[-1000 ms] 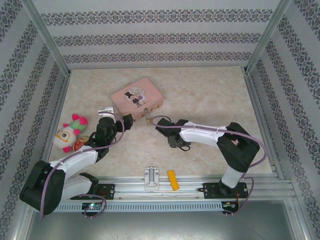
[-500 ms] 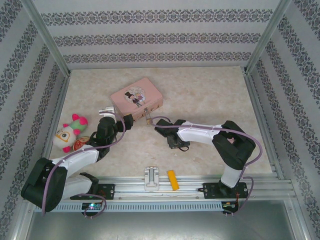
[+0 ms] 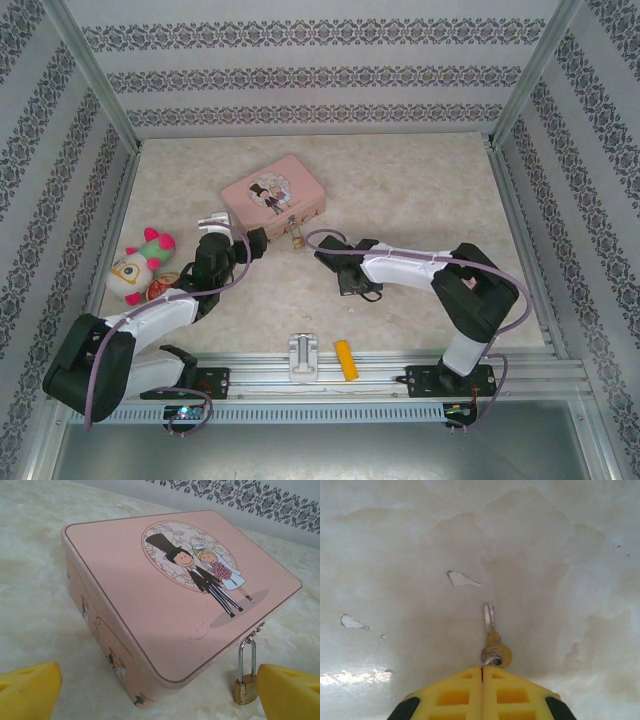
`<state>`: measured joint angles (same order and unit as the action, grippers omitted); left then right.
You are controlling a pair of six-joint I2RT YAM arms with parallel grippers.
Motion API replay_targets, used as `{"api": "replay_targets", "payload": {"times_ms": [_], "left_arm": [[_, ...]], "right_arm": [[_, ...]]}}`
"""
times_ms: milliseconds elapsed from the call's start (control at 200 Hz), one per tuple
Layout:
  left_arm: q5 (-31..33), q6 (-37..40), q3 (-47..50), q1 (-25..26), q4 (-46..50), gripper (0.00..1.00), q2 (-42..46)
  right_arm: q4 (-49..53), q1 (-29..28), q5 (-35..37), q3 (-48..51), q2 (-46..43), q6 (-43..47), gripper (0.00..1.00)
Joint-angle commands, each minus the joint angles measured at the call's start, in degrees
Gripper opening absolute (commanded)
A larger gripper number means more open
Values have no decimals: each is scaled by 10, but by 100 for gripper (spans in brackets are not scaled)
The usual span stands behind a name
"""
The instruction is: Unlock the padlock with the key
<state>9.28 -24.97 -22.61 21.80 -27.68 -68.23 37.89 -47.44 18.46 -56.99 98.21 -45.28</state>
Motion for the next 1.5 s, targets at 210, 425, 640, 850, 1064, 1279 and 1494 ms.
{"api": "replay_targets", "payload": {"times_ms": [210, 425, 640, 850, 1064, 1279, 1494], "left_arm": [[-38, -3, -21, 4, -1, 99, 20], [-106, 39, -3, 3, -62, 99, 39], [-223, 86, 12, 4, -145, 100, 40], [-378, 120, 32, 4, -272, 92, -2], [-501, 103, 44, 19, -478, 77, -107], [-517, 128, 16, 65, -541, 69, -187], [-497, 163, 8, 81, -526, 69, -201]], "right_arm": [[6, 1, -36, 0, -119, 47, 0], [5, 10, -97, -22, -195, 95, 0], [-5, 32, -164, -54, -253, 107, 0], [-26, 54, -218, -82, -286, 94, 0], [-62, 55, -254, -95, -296, 77, 0], [-97, 56, -277, -90, -292, 62, 0], [-124, 57, -280, -81, -291, 54, 0]]}}
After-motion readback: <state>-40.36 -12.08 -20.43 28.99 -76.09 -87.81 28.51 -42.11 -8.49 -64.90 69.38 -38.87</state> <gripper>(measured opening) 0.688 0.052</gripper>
